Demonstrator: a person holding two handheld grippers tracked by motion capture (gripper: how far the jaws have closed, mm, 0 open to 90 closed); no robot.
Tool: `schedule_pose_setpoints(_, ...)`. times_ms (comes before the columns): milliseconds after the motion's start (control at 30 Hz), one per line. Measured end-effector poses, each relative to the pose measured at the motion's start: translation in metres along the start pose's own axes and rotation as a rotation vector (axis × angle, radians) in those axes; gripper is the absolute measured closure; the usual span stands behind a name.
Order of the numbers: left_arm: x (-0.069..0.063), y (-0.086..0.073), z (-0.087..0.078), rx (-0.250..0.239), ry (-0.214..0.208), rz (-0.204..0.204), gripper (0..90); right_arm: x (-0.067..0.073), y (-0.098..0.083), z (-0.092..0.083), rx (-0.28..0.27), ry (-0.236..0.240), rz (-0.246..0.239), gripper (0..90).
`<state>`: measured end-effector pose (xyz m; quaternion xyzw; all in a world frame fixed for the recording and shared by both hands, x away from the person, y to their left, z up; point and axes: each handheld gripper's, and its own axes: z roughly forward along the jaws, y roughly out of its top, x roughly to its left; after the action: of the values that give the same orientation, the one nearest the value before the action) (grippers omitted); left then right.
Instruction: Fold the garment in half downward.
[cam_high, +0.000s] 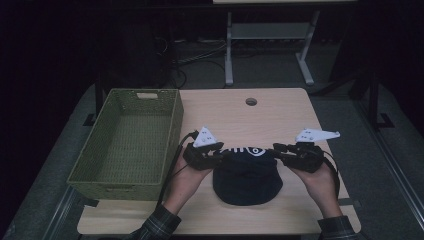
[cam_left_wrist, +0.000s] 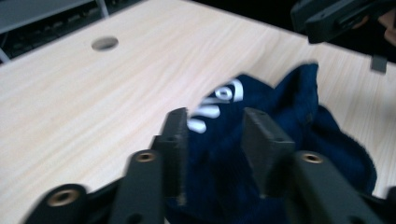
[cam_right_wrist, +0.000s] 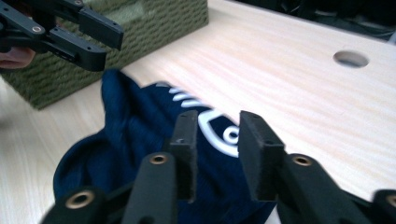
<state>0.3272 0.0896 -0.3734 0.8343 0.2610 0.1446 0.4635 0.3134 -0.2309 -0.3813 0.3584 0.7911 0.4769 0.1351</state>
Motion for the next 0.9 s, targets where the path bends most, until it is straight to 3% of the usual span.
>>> schedule_pose_setpoints(200,0.009,0.003,0.02,0.046,-0.029,-0.021,89.6,-0.007,0.004,0.012,0.047,-0.019,0.002,88.8)
schedule_pose_setpoints(333,0.012,-0.006,0.037,0.094,-0.047,-0.057,89.7,-0.013,-0.006,0.027,0.106,-0.016,0.016,89.8)
schedule_pose_setpoints(400,0.008,-0.011,0.039,0.093,-0.07,-0.065,89.7,-0.014,-0.013,0.033,0.142,-0.007,0.025,89.8)
schedule_pose_setpoints(667,-0.013,-0.026,0.031,0.142,-0.144,-0.036,89.7,0.005,-0.032,0.024,0.16,0.037,0.002,89.8)
schedule_pose_setpoints(800,-0.023,-0.032,0.027,0.154,-0.154,-0.025,89.7,0.016,-0.042,0.019,0.169,0.048,-0.003,89.8)
schedule_pose_setpoints(900,-0.031,-0.032,0.022,0.165,-0.138,0.01,89.7,0.024,-0.048,0.013,0.157,0.049,-0.007,89.8)
